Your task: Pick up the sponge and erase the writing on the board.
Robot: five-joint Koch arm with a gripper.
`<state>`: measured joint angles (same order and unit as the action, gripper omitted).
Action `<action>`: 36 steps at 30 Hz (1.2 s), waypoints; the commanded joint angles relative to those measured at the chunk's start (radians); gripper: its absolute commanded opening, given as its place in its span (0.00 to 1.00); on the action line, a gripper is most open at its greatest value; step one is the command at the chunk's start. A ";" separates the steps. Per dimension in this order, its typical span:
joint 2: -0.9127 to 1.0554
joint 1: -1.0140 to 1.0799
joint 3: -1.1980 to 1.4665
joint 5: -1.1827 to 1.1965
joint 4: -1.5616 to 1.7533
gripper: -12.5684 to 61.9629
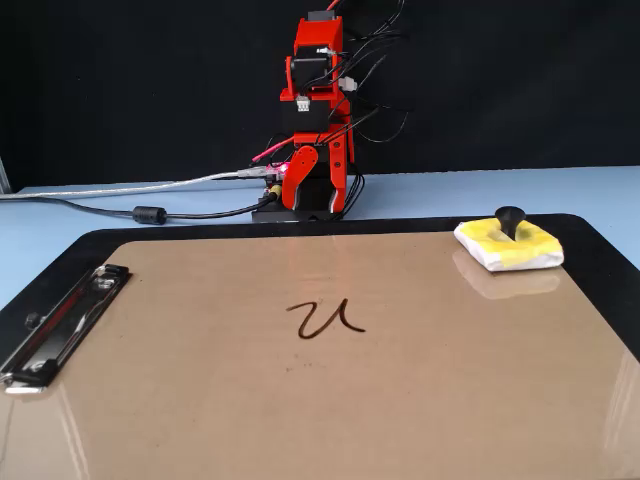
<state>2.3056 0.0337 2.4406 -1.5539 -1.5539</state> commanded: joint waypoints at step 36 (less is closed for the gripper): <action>-0.144 -1.078 0.207 -0.114 1.878 0.60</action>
<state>2.1890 -1.0232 2.6599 -1.7181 0.1442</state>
